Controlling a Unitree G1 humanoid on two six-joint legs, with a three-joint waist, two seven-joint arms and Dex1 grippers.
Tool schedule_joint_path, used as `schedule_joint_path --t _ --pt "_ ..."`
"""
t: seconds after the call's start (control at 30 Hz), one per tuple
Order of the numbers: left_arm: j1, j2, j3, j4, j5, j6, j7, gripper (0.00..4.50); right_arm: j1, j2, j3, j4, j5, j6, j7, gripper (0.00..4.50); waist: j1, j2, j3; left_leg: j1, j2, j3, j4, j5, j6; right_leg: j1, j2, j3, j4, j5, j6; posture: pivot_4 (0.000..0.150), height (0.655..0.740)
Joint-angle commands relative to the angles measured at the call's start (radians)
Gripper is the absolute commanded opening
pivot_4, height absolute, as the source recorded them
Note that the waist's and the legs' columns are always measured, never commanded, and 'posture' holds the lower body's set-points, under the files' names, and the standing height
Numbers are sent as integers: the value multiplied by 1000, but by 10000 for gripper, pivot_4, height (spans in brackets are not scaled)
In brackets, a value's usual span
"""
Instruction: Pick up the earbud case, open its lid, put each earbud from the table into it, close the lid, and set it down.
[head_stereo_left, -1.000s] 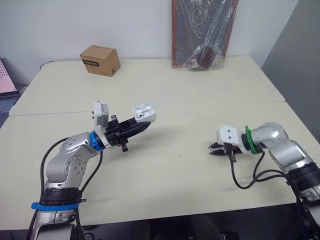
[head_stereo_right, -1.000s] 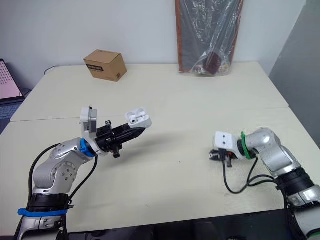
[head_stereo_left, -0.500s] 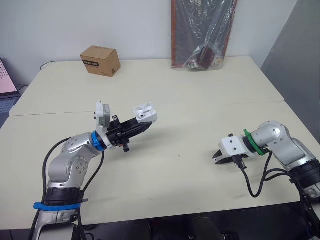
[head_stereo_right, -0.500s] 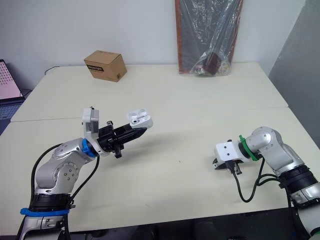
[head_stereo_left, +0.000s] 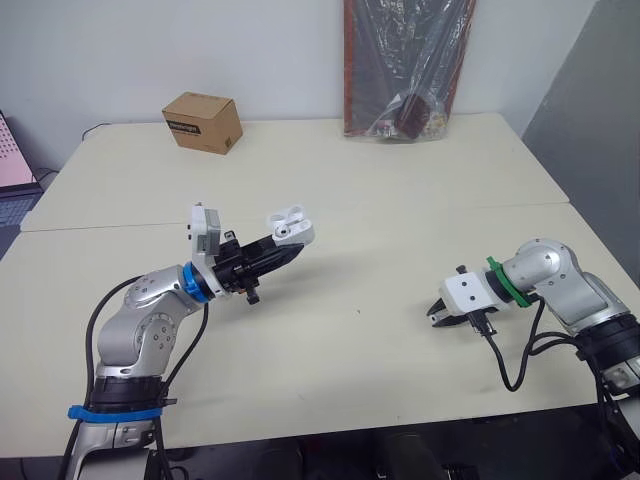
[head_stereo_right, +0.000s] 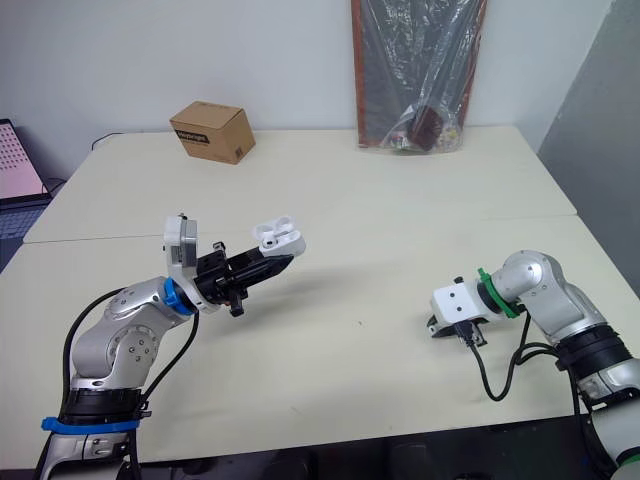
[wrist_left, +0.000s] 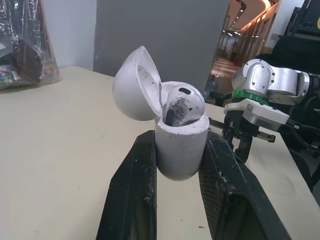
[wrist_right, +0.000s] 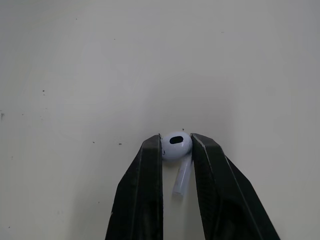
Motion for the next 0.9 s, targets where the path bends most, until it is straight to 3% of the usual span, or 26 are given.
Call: schedule_joint_path --t 0.03,0.1,0.23,0.5,0.6,0.73,0.9 --pt "-2 5 23 -37 -8 -19 3 7605 -5 -2 7 29 -35 3 12 10218 0 0 0 0 0 0 0 0 0 0 0 0 0 0 0 1500 7400" --pt "-3 5 23 -35 -8 -20 2 7605 -7 -1 8 30 -35 4 12 14622 0 0 0 0 0 0 0 0 0 0 0 0 0 0 0 1500 7400" --pt "-4 5 22 -34 -8 -22 0 7605 -5 -6 7 15 -39 5 11 27823 3 0 0 0 0 -1 0 0 0 0 0 -1 0 0 0 1500 7400" --pt "-18 0 16 -19 -3 -29 -6 7605 30 -58 -5 -228 -49 273 51 27823 16 0 0 -1 0 -1 0 0 0 0 0 -1 0 0 0 1500 7400" --pt "-20 -4 14 -13 -1 -34 -7 7605 38 -88 31 -339 -179 423 24 27823 16 0 0 -1 0 -1 0 0 0 -1 0 -1 0 0 0 1500 7400" --pt "-24 -13 5 -5 3 -41 -8 7605 43 -103 60 -496 -244 591 53 27823 18 0 0 -1 0 -1 0 0 0 -1 0 -1 1 0 0 1500 7400" --pt "-32 -24 0 2 7 -46 -8 7605 10 -92 120 -551 -332 718 68 27823 18 0 0 -1 0 -1 0 0 0 -1 0 -1 1 0 0 1500 7400"
